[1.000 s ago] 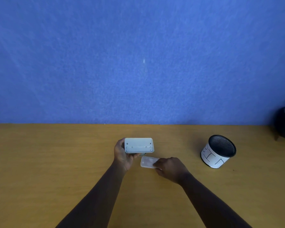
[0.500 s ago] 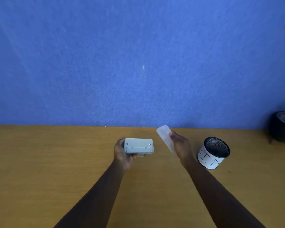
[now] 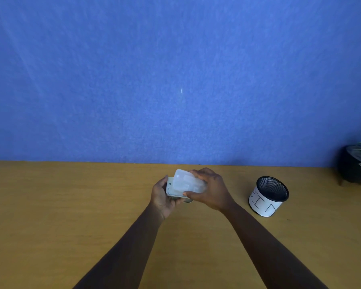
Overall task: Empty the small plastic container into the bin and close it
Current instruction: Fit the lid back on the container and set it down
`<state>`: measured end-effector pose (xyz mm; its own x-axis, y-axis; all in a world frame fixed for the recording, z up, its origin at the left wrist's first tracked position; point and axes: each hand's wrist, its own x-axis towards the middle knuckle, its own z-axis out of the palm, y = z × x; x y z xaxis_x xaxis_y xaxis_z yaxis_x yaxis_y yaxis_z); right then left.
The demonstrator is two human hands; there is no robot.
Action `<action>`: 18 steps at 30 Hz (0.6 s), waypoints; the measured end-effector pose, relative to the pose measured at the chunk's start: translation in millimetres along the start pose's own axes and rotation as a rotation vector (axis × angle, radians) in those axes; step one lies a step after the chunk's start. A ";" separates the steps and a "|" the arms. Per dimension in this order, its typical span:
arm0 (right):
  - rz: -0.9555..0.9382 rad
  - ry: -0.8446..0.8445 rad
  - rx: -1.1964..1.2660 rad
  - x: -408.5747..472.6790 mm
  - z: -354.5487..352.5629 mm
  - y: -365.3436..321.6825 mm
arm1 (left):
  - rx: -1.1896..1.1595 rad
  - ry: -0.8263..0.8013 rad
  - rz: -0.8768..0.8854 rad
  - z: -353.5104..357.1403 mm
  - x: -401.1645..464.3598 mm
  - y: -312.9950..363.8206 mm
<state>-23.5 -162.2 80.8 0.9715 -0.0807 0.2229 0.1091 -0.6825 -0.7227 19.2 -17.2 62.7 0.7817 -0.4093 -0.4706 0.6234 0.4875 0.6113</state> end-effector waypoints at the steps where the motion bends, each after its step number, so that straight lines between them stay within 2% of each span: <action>1: -0.019 -0.015 -0.004 -0.1 1.1 -0.4 | -0.009 -0.002 -0.003 0.5 0.0 0.1; 7: -0.059 -0.076 -0.038 0.2 5.6 -2.3 | 0.021 0.014 -0.025 0.5 1.3 -0.7; 18: -0.041 -0.141 -0.091 2.2 5.0 0.9 | 0.151 -0.068 -0.006 0.7 5.3 -4.0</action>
<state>-20.3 -159.4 77.4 0.9873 0.0470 0.1519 0.1357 -0.7467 -0.6512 20.9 -22.0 58.2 0.7719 -0.4652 -0.4333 0.6134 0.3656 0.7001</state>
